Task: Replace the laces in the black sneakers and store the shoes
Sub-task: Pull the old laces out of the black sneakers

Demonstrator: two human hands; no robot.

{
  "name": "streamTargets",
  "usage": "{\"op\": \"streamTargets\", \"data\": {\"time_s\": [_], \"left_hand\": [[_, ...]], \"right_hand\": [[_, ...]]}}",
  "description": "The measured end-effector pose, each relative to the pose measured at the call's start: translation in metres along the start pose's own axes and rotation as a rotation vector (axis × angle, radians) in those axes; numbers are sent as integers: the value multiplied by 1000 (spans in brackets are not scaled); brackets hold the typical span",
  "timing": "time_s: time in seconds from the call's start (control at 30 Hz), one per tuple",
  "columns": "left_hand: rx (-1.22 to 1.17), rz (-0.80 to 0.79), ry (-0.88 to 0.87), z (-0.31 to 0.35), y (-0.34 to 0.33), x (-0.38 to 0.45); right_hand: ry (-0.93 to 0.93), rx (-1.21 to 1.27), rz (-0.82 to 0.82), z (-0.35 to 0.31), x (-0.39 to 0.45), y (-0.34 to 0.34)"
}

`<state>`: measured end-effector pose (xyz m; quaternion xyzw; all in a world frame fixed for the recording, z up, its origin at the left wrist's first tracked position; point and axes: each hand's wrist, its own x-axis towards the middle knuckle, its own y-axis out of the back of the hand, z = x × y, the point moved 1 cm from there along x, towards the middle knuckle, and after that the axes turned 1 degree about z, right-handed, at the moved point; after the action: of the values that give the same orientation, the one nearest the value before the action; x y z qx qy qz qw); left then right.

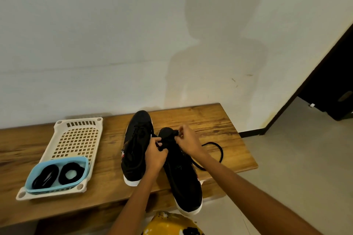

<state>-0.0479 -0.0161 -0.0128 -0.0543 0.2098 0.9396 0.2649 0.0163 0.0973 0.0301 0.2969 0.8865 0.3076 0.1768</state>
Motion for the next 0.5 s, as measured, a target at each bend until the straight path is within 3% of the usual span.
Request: {"op": "streamTargets", "data": {"time_s": [0.13,0.27,0.37,0.5], "left_hand": [[-133,44,32,-1,1,-3],[-143,14,29,2,-3,-6],[-155,-37,24,0,-3,-6],[-80,-54,-18,-7,-5,0]], "right_hand": [[213,-419,-145,2,-18,-13],[264,-713,-110,2,-13,-25],[199,-636,-40,4,-2,-26],[-88,-156,218,23,15,-14]]}}
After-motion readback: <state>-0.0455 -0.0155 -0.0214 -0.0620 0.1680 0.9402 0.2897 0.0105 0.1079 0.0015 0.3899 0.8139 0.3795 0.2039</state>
